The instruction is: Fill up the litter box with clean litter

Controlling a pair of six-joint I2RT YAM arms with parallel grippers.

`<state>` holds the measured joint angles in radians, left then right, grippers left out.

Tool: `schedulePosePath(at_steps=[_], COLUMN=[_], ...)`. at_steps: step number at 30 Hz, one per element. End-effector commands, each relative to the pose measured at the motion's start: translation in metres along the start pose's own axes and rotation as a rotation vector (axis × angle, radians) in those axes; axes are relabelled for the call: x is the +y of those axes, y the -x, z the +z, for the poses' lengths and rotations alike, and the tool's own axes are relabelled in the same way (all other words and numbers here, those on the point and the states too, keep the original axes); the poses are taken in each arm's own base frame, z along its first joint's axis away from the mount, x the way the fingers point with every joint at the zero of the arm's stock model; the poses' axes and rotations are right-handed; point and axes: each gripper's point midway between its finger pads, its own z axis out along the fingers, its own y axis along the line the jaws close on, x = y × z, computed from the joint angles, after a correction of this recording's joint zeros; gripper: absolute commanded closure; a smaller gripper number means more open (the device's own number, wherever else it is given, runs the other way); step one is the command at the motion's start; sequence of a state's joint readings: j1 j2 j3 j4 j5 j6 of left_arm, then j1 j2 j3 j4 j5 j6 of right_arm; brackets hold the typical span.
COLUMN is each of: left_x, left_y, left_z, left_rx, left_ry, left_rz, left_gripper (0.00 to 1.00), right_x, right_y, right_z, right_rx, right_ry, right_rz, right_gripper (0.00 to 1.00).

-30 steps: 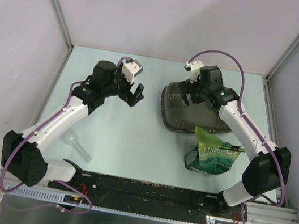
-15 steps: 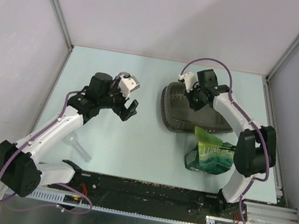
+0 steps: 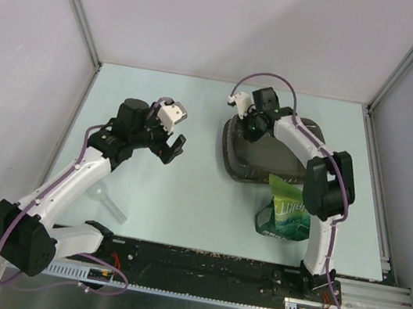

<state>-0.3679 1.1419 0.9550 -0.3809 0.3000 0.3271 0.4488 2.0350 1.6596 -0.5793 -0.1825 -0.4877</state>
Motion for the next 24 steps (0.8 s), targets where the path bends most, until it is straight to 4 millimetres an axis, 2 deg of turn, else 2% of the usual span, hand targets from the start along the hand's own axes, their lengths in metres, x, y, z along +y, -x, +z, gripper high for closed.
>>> schedulePosePath(at_steps=[1, 3, 4, 6, 7, 8, 9, 11, 13, 14, 15, 16, 17, 19, 21, 22, 24], left_x=[0.006, 0.010, 0.011, 0.015, 0.015, 0.015, 0.015, 0.014, 0.013, 0.013, 0.012, 0.012, 0.008, 0.002, -0.011, -0.018, -0.026], left_y=[0.010, 0.007, 0.003, 0.000, -0.004, -0.005, -0.005, -0.008, -0.009, -0.009, -0.009, -0.009, -0.010, -0.012, -0.015, -0.012, -0.016], left_z=[-0.017, -0.021, -0.022, -0.026, -0.028, -0.028, -0.029, -0.028, -0.026, -0.025, -0.024, -0.022, -0.019, -0.013, -0.004, 0.000, 0.010], left_rx=[-0.022, -0.015, -0.003, 0.004, 0.013, 0.015, 0.014, 0.019, 0.022, 0.024, 0.026, 0.027, 0.030, 0.034, 0.040, 0.041, 0.068], left_ry=[0.014, 0.023, 0.026, 0.042, 0.045, 0.047, 0.049, 0.044, 0.034, 0.030, 0.025, 0.017, -0.008, -0.051, -0.127, -0.154, -0.191], left_rz=[0.028, 0.030, 0.026, 0.027, 0.024, 0.022, 0.024, 0.019, 0.017, 0.016, 0.014, 0.012, 0.008, -0.008, -0.046, -0.044, -0.044], left_gripper=[0.00, 0.00, 0.00, 0.00, 0.00, 0.00, 0.00, 0.00, 0.00, 0.00, 0.01, 0.01, 0.00, 0.02, 0.04, 0.07, 0.08], right_x=[0.005, 0.012, 0.009, 0.013, 0.009, 0.009, 0.014, 0.013, 0.016, 0.014, 0.016, 0.014, 0.009, 0.003, -0.004, -0.009, -0.008], right_y=[0.054, 0.068, 0.086, 0.095, 0.111, 0.117, 0.117, 0.131, 0.137, 0.148, 0.149, 0.151, 0.162, 0.162, 0.167, 0.167, 0.159], right_z=[0.020, 0.028, 0.027, 0.040, 0.035, 0.036, 0.046, 0.047, 0.054, 0.053, 0.061, 0.064, 0.062, 0.069, 0.060, 0.045, 0.033], right_rx=[-0.114, -0.130, -0.168, -0.177, -0.214, -0.225, -0.216, -0.257, -0.275, -0.306, -0.302, -0.309, -0.338, -0.336, -0.339, -0.334, -0.313], right_ry=[0.029, 0.038, 0.027, 0.035, 0.023, 0.024, 0.035, 0.025, 0.020, 0.006, -0.005, -0.017, -0.039, -0.069, -0.086, -0.088, -0.060], right_rz=[-0.015, -0.033, -0.046, -0.047, -0.049, -0.044, -0.044, -0.044, -0.027, -0.032, -0.035, -0.034, -0.037, -0.036, -0.039, -0.041, -0.047], right_gripper=[1.00, 1.00, 1.00, 1.00, 1.00, 1.00, 1.00, 1.00, 1.00, 1.00, 1.00, 1.00, 1.00, 1.00, 1.00, 1.00, 1.00])
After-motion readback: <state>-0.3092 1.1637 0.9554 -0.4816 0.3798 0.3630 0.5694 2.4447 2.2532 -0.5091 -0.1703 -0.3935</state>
